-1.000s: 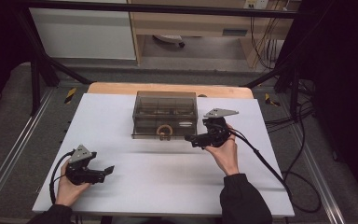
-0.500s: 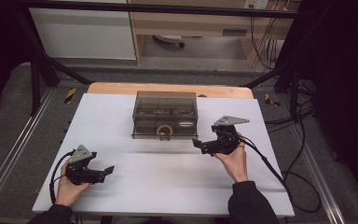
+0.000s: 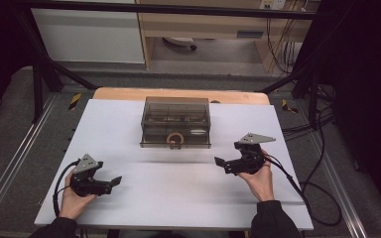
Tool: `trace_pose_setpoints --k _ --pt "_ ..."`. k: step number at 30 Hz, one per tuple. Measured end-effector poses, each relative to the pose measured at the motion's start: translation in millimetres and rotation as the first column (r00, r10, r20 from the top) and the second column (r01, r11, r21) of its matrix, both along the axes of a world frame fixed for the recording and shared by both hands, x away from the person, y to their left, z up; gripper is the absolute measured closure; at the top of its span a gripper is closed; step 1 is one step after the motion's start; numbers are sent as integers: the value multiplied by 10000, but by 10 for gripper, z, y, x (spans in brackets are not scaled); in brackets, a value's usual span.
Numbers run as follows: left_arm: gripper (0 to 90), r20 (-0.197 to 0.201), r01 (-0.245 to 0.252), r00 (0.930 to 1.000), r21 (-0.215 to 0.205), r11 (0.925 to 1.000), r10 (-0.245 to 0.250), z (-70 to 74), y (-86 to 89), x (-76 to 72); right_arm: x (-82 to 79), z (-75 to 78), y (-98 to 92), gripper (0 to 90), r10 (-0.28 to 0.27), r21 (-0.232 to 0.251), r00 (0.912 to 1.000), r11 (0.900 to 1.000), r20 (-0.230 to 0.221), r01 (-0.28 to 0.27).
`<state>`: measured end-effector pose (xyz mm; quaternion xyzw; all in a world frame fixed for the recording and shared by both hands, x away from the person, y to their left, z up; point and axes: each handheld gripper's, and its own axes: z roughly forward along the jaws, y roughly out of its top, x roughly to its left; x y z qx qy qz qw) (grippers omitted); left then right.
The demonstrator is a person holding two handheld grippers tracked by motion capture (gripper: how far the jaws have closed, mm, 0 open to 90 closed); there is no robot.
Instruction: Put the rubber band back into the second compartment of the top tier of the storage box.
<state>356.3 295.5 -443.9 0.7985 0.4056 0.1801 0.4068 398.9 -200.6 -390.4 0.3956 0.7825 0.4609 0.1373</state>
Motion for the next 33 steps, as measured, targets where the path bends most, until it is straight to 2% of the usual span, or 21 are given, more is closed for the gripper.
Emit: trace_pose_setpoints --k 9,16,24,33 --pt "53 4 14 10000 15 10000 -14 -1 -3 -1 -84 -154 -128 7 67 -67 10000 10000 6 -67" --pt "53 13 34 10000 14 10000 -34 -2 -4 -2 -151 -283 -260 7 111 177 9999 9998 -45 -110" --pt "54 21 61 10000 26 10000 -61 -5 -12 -4 -237 -417 -446 6 42 244 10000 9997 -69 -40" --pt "54 8 156 9999 80 9998 -156 -8 -17 -8 -310 -534 -560 5 97 384 9999 9992 -59 -94"
